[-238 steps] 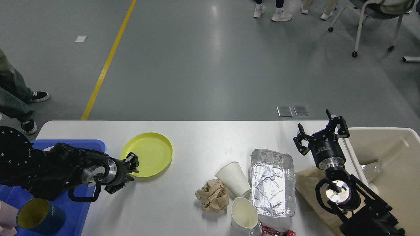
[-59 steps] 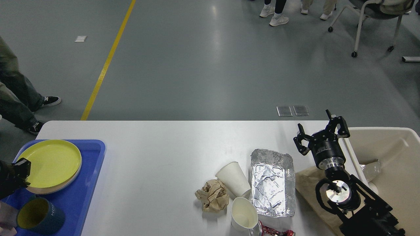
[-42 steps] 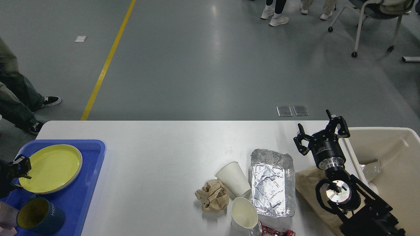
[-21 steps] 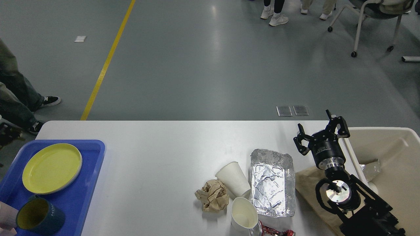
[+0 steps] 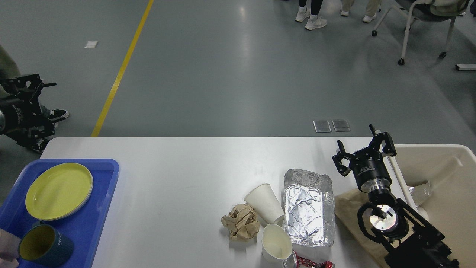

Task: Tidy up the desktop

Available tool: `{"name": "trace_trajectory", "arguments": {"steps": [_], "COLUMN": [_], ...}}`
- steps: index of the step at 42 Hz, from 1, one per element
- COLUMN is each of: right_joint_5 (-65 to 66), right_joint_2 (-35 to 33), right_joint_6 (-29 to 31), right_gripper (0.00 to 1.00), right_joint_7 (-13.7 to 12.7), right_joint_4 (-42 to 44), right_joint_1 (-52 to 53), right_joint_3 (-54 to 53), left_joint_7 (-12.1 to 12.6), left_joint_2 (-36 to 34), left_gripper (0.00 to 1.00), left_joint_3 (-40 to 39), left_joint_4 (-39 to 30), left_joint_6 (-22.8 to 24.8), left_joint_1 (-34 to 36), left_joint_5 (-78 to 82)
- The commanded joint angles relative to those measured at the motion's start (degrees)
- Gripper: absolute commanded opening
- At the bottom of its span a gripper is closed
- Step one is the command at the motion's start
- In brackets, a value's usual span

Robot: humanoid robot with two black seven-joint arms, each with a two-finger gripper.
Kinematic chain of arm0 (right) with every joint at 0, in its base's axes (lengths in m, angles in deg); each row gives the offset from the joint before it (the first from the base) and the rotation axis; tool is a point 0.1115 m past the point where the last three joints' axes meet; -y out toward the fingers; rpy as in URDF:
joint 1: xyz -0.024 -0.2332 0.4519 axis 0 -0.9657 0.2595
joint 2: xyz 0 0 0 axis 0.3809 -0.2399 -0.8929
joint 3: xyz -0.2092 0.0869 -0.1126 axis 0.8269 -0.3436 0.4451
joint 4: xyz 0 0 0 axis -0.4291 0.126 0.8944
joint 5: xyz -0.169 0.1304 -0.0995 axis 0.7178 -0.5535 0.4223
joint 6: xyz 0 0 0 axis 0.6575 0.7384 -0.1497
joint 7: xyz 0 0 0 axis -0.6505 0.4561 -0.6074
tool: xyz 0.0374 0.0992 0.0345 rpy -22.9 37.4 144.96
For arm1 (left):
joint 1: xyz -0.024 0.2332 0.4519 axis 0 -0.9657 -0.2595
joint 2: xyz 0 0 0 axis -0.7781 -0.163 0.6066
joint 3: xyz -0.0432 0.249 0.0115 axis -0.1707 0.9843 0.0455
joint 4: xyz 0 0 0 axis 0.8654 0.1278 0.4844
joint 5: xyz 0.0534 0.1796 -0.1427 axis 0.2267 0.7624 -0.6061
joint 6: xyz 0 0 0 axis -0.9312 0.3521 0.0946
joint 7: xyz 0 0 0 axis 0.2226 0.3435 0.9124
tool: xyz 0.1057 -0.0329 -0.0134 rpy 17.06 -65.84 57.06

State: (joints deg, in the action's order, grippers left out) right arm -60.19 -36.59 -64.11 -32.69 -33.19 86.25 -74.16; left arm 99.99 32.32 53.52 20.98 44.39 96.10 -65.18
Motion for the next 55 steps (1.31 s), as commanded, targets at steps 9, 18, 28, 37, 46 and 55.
{"name": "trace_trajectory", "arguments": {"steps": [9,18,28,37,46,55], "right_joint_5": [0.02,0.02,-0.07,-0.07,-0.07,-0.07], "right_joint_2": [0.0,-0.09,-0.09,-0.09,-0.09,-0.09], "right_joint_6": [0.0,0.0,0.0,0.0,0.0,0.0], "right_gripper": [1.0,1.0,1.0,1.0,1.0,1.0], "right_joint_7": [0.0,0.0,0.0,0.0,0.0,0.0], "right_joint_4": [0.0,0.0,0.0,0.0,0.0,0.0], "right_joint_1": [0.0,0.08,0.0,0.0,0.0,0.0], "right_joint_3": [-0.08,0.01,0.01,0.01,0.01,-0.08], "left_joint_7": [-10.16,-23.27,-23.09,-22.48,-14.21,-16.15], "left_joint_2": [15.08,21.43,23.79,31.62,38.39,39.18], "left_gripper": [0.96,0.96,0.96,0.96,0.96,0.96], "left_joint_3": [-38.62,-44.25,-65.5,-77.74,-82.83,-86.09], "left_joint_4": [0.36,-3.58,-25.46,-32.51,-33.13,-33.13], "left_joint_6": [-1.2,-1.2,-3.22,-3.84,-3.75,-3.66], "left_joint_1": [-10.95,-18.5,-39.59,-49.36,-50.24,-50.42], "left_joint_5": [0.26,4.22,21.16,33.31,33.66,33.58]}}
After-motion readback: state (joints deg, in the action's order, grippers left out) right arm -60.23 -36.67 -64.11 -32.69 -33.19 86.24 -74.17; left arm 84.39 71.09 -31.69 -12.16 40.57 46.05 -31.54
